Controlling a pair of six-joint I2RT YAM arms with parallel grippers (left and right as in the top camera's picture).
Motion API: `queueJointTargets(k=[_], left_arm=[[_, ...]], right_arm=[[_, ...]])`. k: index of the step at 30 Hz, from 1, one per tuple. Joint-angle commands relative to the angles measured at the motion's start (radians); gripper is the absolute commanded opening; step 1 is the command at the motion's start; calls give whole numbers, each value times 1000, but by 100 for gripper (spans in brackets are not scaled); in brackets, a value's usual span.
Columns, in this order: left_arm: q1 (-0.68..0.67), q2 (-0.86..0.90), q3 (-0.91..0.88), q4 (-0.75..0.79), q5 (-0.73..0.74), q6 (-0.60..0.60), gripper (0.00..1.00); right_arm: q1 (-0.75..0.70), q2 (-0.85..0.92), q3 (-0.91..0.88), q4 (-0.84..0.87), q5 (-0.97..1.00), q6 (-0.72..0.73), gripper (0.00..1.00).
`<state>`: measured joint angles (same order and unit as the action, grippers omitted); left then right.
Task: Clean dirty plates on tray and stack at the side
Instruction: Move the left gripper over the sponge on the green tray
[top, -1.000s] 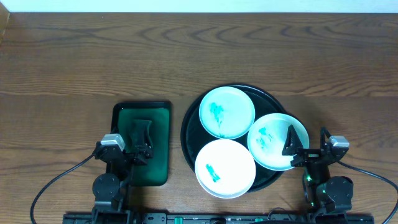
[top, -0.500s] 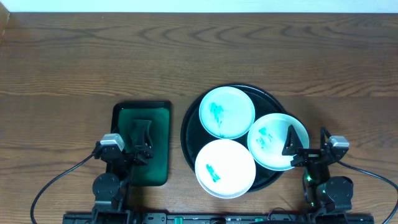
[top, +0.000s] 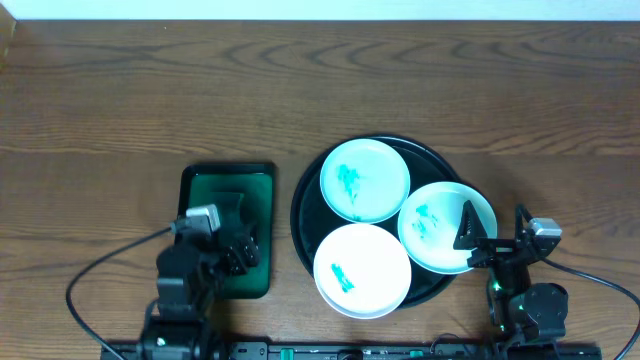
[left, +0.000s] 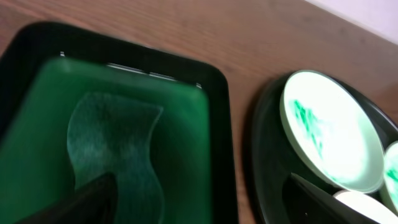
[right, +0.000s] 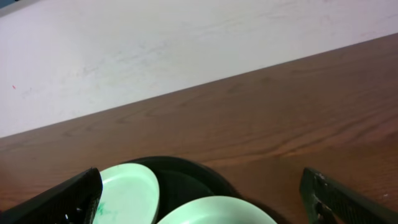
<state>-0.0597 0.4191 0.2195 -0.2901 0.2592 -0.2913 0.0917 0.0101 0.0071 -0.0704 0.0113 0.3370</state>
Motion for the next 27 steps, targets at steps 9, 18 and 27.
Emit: queueJointTargets(k=[9,18,27], left_arm=[[3,483,586,-465,196,2,85],[3,756,866,-793,2,84,85],[3,776,866,-730,-10,84,85]], right_arm=[[0,-2,-2,-4,-5,6,99],[0,-2,-2,-4,-5,6,99],[0,-2,-2,-4,-5,6,99]])
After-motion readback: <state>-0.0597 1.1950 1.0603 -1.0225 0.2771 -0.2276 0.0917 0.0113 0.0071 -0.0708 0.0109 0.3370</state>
